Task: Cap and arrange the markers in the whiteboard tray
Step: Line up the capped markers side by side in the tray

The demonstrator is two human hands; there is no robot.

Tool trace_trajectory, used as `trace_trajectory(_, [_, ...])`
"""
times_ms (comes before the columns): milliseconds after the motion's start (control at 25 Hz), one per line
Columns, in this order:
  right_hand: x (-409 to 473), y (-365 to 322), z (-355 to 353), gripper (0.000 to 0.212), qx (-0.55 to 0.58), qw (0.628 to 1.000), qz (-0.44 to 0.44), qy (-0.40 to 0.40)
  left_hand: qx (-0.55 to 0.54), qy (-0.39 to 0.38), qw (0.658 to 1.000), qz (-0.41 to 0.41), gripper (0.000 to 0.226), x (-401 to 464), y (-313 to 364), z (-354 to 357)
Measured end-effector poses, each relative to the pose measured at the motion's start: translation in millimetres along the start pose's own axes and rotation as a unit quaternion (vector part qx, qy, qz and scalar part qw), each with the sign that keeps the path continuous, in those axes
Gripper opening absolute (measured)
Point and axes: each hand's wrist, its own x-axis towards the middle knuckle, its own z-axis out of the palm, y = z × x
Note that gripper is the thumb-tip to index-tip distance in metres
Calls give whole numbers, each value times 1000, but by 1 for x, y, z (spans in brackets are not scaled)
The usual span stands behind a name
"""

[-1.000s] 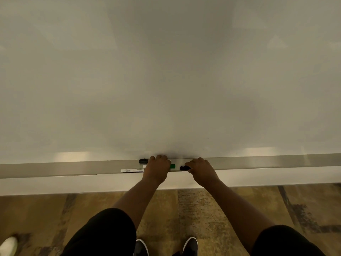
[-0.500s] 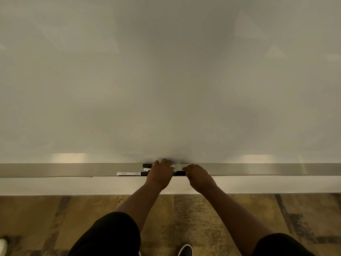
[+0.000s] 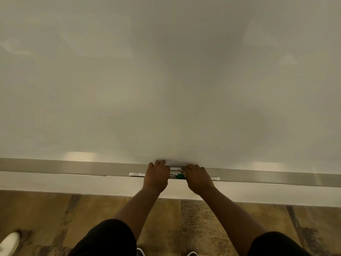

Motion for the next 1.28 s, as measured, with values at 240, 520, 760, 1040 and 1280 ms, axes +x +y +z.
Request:
trace_trajectory(240, [6, -10, -1, 32, -41, 998, 40, 12, -11, 11, 990, -141, 36, -16, -40, 5])
trace_trajectory(520, [8, -21, -2, 29, -85, 994, 65, 2, -36, 8, 989, -146, 37, -20, -59, 15])
trace_trajectory(760, [1, -4, -13, 26, -116, 989, 89, -6, -58, 18, 998, -3, 39, -5, -47, 16])
trace_trajectory(1040, [-25, 29, -16, 29, -79, 988, 129, -10, -12, 30, 997, 71, 37, 5, -20, 20])
trace_trajectory(1280, [-37, 43, -14, 28, -35, 989, 143, -17, 6, 29, 997, 68, 31, 14, -8, 22])
